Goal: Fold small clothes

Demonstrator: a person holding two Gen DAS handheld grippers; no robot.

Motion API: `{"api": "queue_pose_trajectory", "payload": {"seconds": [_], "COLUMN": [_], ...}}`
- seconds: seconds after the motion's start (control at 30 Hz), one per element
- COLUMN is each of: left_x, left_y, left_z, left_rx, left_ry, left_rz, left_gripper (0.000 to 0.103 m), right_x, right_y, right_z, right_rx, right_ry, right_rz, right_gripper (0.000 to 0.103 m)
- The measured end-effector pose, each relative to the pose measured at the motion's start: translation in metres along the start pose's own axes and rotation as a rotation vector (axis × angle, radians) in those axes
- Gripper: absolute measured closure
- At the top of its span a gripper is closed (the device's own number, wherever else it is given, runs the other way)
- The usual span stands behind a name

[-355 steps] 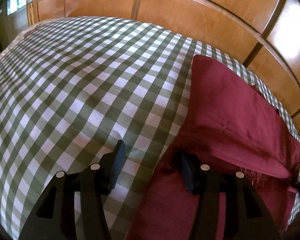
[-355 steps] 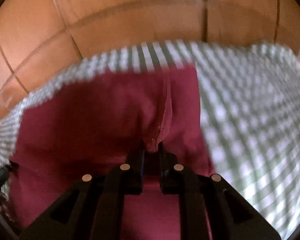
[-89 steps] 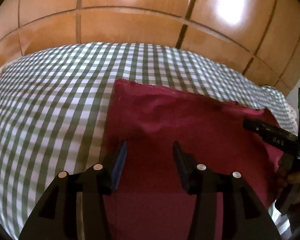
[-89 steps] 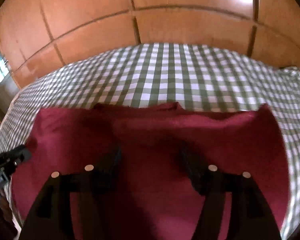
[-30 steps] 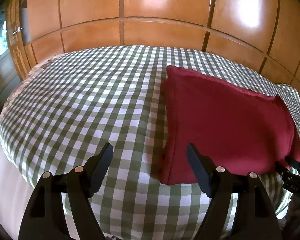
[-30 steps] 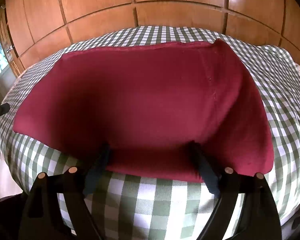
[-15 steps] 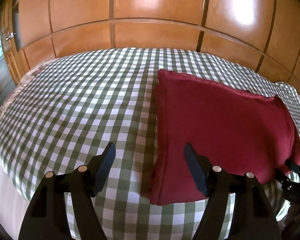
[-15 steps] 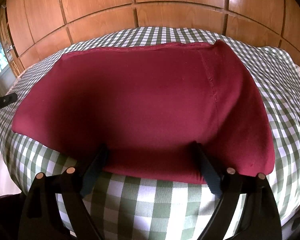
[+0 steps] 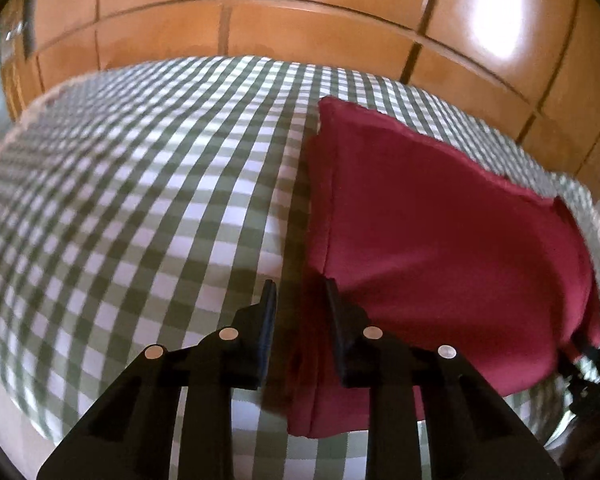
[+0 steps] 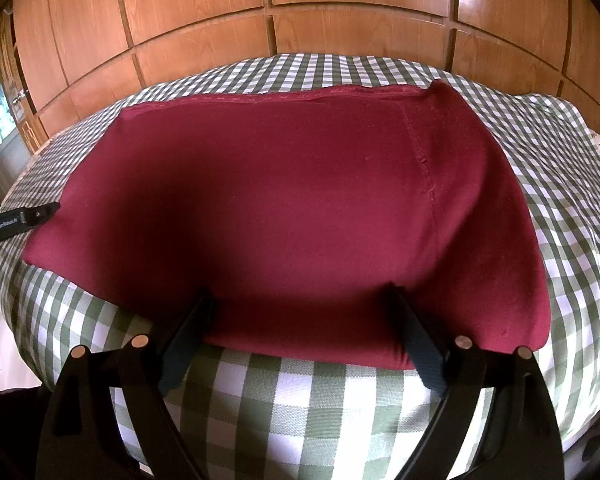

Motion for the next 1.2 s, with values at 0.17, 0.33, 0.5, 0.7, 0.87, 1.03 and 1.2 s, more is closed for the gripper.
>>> {"api": "queue_pose_trajectory", "payload": {"seconds": [0.17, 0.33, 0.5, 0.7, 0.87, 1.03, 1.2], "left_x": [0.006, 0.012, 0.015, 0.016, 0.011, 0.008, 0.004], "left_y": [0.000, -0.021, -0.031, -0.045, -0.058, -0.070, -0.079], "left_z": [0.008, 0.033, 0.051, 0.057, 0.055, 0.049, 0.040], "left_rx": [0.022, 0.104, 0.098, 0.081, 0.066, 0.054, 0.048], "left_ry": [-0.005, -0.087, -0.141, -0.151, -0.146, -0.122, -0.092], "left_rz": [0.010, -0.105, -0.132, -0.168, -0.203, -0.237, -0.268], "left_gripper": [0.079, 0.076, 0.054, 0.053, 0.053, 0.053, 0.053], "right_x": [0.001, 0.010, 0.028, 0.053, 0.055, 0.044, 0.033], "right_y": [0.001, -0.004, -0.025, -0.079, -0.133, -0.150, -0.147], "right_z": [0.000, 0.006, 0.027, 0.048, 0.035, 0.011, -0.001], "right_rx": [-0.002, 0.021, 0.017, -0.049, -0.047, -0.006, 0.014], "right_ry": [0.004, 0.038, -0.018, -0.107, -0.080, -0.016, 0.000], "right_rz": [-0.002, -0.024, -0.081, -0.194, -0.363, -0.435, -0.427], "right_gripper": [0.014, 0.014, 0.014, 0.013, 0.013, 0.013, 0.012]}}
Point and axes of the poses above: each gripper's, at about its wrist camera, not at the fingertips, and z roughly against the way its jaws point, y to its left, x to its top, the point moved 4 cm from there along -z, roughly the way its jaws point
